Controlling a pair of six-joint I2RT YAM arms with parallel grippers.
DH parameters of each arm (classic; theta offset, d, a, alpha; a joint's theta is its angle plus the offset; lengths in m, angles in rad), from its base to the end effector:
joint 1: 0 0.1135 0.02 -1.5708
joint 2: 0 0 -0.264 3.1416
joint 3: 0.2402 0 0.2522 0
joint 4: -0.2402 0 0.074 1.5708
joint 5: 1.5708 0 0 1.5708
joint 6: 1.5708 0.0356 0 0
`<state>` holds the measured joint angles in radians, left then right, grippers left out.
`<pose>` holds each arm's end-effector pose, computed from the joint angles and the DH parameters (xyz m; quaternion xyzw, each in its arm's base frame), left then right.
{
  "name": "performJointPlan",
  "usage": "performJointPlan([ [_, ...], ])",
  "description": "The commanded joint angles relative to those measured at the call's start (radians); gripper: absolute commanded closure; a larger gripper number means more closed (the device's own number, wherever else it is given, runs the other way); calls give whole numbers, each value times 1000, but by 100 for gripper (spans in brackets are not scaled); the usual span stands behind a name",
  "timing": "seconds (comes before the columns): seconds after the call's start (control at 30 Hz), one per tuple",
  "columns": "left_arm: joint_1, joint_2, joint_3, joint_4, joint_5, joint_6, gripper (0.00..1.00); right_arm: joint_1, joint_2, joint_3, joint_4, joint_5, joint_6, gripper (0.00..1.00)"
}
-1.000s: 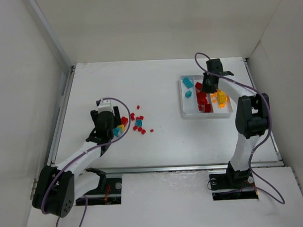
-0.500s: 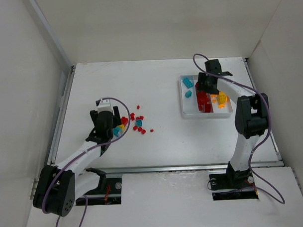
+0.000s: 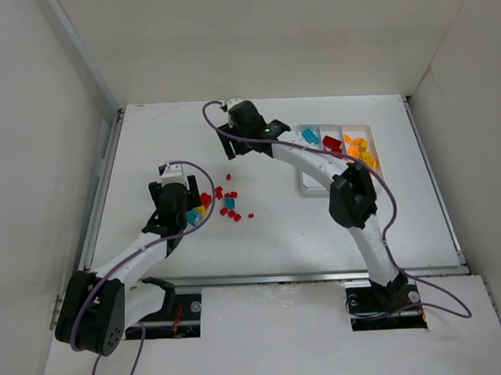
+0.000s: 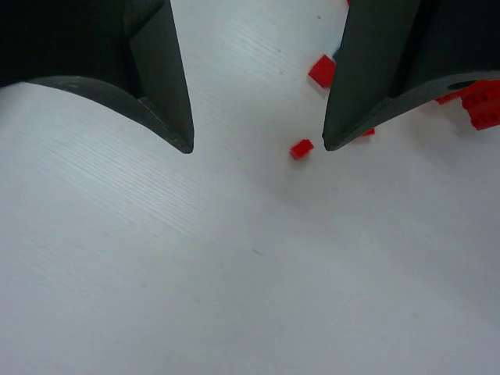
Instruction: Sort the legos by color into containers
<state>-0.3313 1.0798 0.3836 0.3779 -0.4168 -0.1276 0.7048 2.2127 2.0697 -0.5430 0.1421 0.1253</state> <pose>0.2157 -0.0590 0.2019 -0.0400 0.8009 0.0328 0.5965 0.3945 0.3289 0.2802 -0.2284 0.8726 0.1135 0.4166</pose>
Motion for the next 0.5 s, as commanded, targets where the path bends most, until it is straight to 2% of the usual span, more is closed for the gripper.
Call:
performJointPlan([
  [0.0, 6, -12, 6, 44, -7, -3, 26, -2, 154, 162, -87, -93, -4, 28],
  [0.2, 6, -21, -3, 53, -7, -3, 26, 51, 234, 191, -43, -141, 14, 31],
  [0.47, 6, -21, -12, 53, -7, -3, 26, 82, 326, 260, -103, -121, 74, 42],
])
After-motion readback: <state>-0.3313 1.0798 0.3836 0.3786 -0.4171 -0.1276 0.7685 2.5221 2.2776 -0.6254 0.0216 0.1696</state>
